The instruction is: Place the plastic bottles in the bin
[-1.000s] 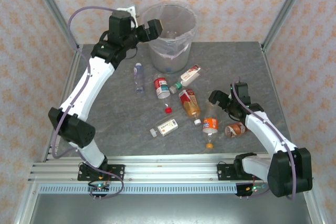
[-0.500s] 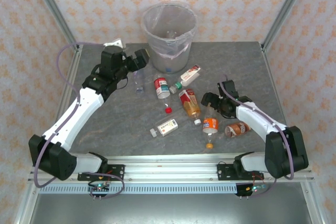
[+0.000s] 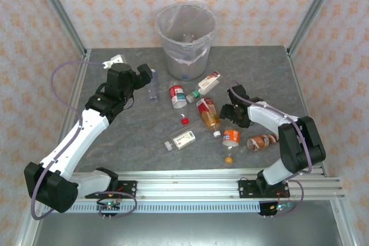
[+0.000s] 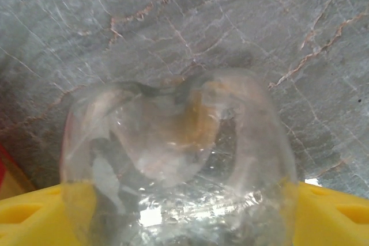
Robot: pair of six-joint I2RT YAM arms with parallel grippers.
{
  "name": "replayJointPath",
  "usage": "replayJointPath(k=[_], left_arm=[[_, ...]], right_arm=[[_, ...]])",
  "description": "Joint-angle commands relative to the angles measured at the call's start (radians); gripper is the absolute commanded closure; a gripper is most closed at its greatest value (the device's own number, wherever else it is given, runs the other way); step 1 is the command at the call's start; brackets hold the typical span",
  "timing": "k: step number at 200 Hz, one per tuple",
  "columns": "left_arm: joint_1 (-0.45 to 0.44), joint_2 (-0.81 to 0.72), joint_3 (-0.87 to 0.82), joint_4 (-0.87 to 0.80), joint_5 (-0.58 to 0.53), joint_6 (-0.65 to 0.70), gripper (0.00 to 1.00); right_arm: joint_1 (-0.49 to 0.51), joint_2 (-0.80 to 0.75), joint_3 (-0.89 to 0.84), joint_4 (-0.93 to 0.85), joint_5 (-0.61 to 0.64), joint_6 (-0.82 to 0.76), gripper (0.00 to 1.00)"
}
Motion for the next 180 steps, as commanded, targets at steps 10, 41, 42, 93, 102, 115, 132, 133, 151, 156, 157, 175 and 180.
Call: replayJointPath(k=[10,41,42,93,102,115,132,133,151,156,157,175,180], left_arm=[[-0.006,-0.013,-0.012,-0.038,-0.059,-0.012,0.0],[-0.005,-0.01,-0.018,-0.045,-0.07,-0.015,0.0],[-0.005,-0.01,-0.019,-0.045,-0.07,-0.015,0.0],[-0.004,-0.005,-0.025,-0.056,-0.086,-0.014,0.0],[-0.004,-0.004,-0.027,-0.055,-0.087,-0.014,0.0],[-0.004,0.001,-0.027,-0.055,-0.086,-0.014,0.0],[-0.004,0.008,-0.019,-0.057,-0.087,-0.014,0.0],[-0.005,0.008,-0.019,-0.057,-0.087,-0.014,0.0],[-0.005,0.017,-0.008,-0.061,-0.086,-0.012,0.0],[-0.004,0.02,-0.006,-0.06,-0.086,-0.012,0.0],[-0.004,0.02,-0.006,-0.06,-0.086,-0.012,0.0],[-0.005,0.029,-0.007,-0.049,-0.076,-0.018,0.0],[-0.005,0.031,-0.007,-0.047,-0.073,-0.021,0.0]], right_arm=[[0.005,0.038,0.038,-0.048,0.023,-0.022,0.18],[0.004,0.063,0.045,-0.057,0.06,-0.028,0.21],[0.005,0.064,0.045,-0.057,0.059,-0.028,0.21],[0.006,0.082,0.038,-0.041,0.086,-0.016,0.28],[0.005,0.071,0.035,-0.035,0.095,-0.014,0.3],[0.006,0.053,0.028,-0.026,0.106,-0.014,0.34],[0.006,0.031,0.024,-0.019,0.123,-0.02,0.38],[0.007,0.031,0.024,-0.019,0.123,-0.02,0.38],[0.006,0.011,0.021,-0.02,0.147,-0.019,0.4],[0.007,0.004,0.02,-0.018,0.153,-0.018,0.41],[0.006,0.003,0.02,-0.018,0.154,-0.018,0.41],[0.006,-0.027,0.012,-0.008,0.178,-0.017,0.43],[0.006,-0.036,0.011,-0.007,0.185,-0.016,0.44]])
